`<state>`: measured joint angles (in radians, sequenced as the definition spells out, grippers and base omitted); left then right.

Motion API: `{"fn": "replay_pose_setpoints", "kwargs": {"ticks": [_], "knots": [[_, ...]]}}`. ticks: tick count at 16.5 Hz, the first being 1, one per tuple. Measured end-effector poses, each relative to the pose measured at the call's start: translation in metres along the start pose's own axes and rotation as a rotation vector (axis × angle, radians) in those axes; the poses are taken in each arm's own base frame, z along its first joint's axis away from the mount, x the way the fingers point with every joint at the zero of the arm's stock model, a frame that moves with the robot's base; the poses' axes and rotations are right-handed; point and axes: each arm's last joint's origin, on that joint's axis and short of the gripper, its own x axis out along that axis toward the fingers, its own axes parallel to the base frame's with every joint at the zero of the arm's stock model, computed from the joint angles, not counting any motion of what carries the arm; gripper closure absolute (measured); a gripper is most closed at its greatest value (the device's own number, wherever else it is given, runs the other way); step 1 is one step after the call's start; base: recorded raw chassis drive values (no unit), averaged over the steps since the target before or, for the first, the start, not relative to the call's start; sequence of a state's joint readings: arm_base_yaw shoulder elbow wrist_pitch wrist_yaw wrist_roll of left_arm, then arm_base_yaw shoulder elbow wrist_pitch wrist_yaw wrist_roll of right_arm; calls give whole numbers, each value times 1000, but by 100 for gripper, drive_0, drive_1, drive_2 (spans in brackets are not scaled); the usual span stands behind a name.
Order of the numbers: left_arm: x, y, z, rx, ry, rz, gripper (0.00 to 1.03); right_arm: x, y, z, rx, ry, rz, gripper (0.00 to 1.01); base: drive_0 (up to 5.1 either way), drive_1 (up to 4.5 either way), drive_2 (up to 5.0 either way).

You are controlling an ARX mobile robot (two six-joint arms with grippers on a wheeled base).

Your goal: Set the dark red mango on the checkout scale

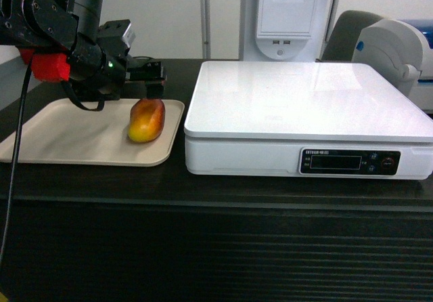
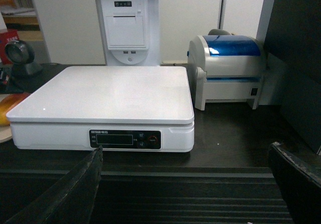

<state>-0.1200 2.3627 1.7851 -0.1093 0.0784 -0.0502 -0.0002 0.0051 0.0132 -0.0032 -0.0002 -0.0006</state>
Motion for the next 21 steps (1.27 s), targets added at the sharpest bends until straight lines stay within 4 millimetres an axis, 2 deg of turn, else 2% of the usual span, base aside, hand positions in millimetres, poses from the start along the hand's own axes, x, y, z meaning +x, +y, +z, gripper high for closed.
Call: {"fn": "replay_pose_setpoints", "kwargs": {"ticks": [16,18,21], "knots": [[25,-5,-27,138,110,-3,5,0,0,0,0,0,0,3,0,0,0],[25,-7,-27,162,105,-11,36,0,0,0,0,0,0,3,0,0,0],[26,-7,-27,169,99,-14,40,0,0,0,0,0,0,3,0,0,0]]}}
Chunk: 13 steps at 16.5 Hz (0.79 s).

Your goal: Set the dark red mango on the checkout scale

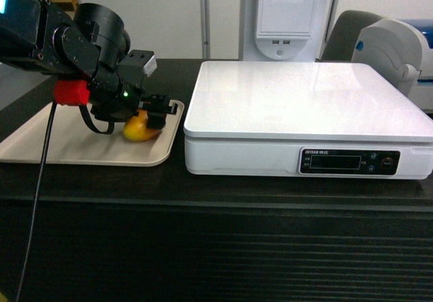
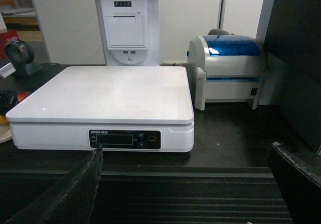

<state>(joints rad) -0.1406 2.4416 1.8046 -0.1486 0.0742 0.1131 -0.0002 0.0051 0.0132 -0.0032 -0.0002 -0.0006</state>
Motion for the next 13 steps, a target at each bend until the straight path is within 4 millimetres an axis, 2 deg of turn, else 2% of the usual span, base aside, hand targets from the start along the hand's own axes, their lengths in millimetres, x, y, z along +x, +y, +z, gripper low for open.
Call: {"fn": "replay_pose_setpoints", "kwargs": {"ticks": [3,7,9,11,13], "knots": [[-4,2,-4,4,-22,2,40,0,0,0,0,0,0,3,0,0,0],[-25,3,-5,36,-74,-4,41,0,0,0,0,0,0,3,0,0,0],[-48,5,1,61,-130,3,41,0,0,0,0,0,0,3,0,0,0],[-80,4,10,86,-209,1,41,0,0,0,0,0,0,3,0,0,0],[-102,2,10,94,-248,5,41,0,0,0,0,0,0,3,0,0,0]]}}
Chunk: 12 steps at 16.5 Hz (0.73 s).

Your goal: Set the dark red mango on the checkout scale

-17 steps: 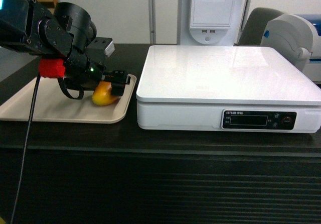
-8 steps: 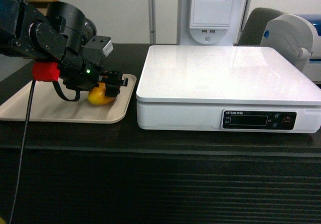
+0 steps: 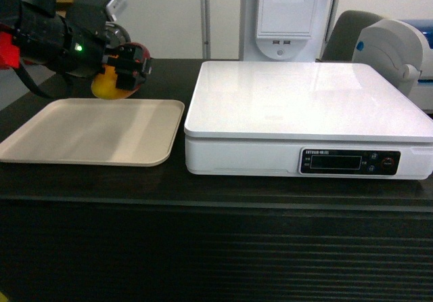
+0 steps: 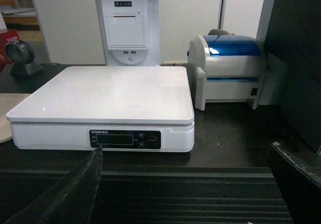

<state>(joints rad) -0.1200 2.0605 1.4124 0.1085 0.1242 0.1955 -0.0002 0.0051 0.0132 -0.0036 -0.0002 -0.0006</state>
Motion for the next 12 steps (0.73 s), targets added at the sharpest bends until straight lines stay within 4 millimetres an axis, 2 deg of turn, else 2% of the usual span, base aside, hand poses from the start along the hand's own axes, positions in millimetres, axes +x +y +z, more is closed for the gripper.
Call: {"fn": "replay_pose_setpoints", "kwargs": {"ticks": [6,12], "knots": [[-36,-17,6,19,-66,-23,41,0,0,0,0,0,0,3,0,0,0],[-79,-56,20,64,-179,-95,41,0,0,0,0,0,0,3,0,0,0]]}}
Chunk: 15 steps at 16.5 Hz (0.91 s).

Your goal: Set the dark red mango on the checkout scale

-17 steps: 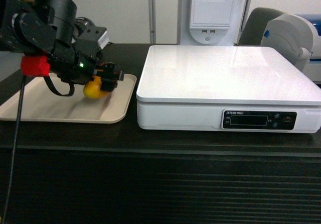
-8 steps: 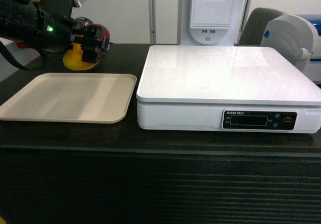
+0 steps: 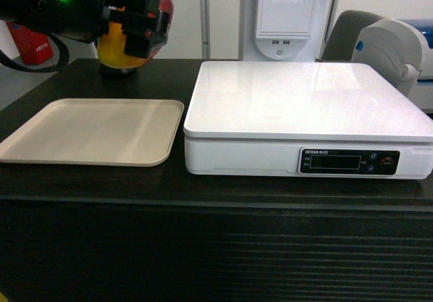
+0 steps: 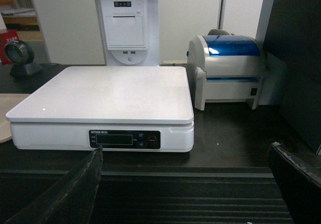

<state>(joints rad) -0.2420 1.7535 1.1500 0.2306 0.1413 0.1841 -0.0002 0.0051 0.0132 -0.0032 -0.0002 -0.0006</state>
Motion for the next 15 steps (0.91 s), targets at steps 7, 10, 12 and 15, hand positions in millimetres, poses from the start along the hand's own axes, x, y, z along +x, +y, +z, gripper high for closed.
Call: {"fn": "replay_pose_setpoints", "kwargs": {"ticks": [7,10,12,15], "knots": [[16,-89,12,-6,-9,-248,41,0,0,0,0,0,0,3,0,0,0],[41,-113,24,-22,3,-317,41,0,0,0,0,0,0,3,0,0,0],[63,-126,27,-40,43,-342,41,0,0,0,0,0,0,3,0,0,0],[98,-137,27,-78,112,-330,41,0,0,0,0,0,0,3,0,0,0]]}}
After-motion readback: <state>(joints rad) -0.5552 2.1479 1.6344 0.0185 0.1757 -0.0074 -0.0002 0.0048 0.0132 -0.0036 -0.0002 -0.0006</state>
